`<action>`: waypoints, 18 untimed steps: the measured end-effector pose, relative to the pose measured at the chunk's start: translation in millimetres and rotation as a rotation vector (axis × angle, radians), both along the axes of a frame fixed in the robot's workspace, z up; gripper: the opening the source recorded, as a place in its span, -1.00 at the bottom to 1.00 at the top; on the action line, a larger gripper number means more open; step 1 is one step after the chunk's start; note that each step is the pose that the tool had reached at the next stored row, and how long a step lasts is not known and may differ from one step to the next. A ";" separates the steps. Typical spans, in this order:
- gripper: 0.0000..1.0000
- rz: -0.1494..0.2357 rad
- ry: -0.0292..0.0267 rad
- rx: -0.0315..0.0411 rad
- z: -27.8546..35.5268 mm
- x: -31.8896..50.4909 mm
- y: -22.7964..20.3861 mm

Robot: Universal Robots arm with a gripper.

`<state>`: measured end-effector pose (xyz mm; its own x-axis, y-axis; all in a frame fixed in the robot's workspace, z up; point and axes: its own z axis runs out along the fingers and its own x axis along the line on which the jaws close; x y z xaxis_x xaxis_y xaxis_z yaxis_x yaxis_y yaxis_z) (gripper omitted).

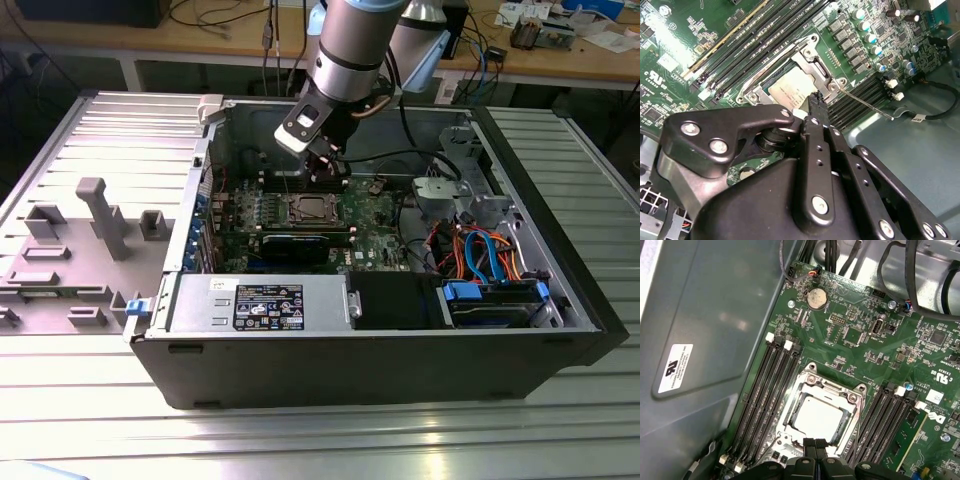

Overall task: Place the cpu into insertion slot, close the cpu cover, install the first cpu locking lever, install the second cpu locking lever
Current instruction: 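Install the first cpu locking lever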

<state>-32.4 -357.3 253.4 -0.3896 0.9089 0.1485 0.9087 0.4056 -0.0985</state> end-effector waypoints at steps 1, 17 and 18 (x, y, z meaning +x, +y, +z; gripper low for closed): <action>-0.79 0.001 0.0000 0.0000 0.0 0.0 0.0; -0.79 0.034 0.0000 0.0000 0.0 0.0 0.0; -0.79 0.036 0.0000 0.0000 0.0 0.0 0.0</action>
<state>-32.4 -357.4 253.4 -0.4219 0.8944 0.1485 0.8936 0.4379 -0.0984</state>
